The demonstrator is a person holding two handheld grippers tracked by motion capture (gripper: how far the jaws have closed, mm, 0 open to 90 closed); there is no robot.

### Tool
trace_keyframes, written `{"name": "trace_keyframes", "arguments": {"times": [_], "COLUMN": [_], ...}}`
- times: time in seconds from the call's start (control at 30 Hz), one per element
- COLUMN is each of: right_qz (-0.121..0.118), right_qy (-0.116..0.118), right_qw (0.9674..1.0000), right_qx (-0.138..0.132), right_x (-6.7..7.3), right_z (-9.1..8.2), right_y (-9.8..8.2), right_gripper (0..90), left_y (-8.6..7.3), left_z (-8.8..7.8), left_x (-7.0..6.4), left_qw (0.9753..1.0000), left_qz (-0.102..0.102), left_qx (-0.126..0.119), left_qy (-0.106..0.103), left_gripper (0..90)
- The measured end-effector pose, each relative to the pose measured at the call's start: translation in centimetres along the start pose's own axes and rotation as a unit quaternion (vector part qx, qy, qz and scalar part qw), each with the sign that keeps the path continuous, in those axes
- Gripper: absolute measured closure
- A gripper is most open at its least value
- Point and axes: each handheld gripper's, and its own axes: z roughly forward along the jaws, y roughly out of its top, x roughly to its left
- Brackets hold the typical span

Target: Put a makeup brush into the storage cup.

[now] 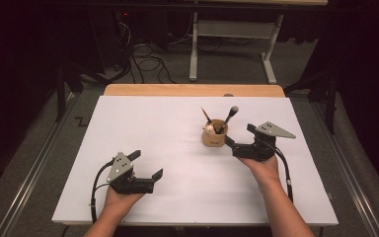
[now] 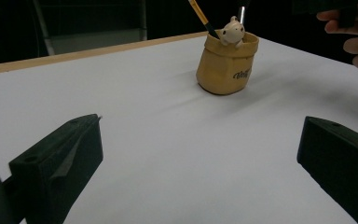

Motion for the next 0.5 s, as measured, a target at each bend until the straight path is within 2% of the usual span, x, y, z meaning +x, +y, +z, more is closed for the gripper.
{"name": "trace_keyframes", "arguments": {"times": [0.5], "right_qz": [-0.035], "right_qy": [0.001], "right_qw": [0.9993], "right_qx": [-0.013], "right_x": [0.3], "right_z": [-5.0], "right_y": [-1.5], "right_gripper": [0.6], "left_y": [0.1], "left_z": [-0.2], "left_x": [-0.2], "left_qw": [1.0000], "left_qz": [0.001], "left_qx": [0.006], "left_qy": [-0.003], "left_gripper": [1.0]}}
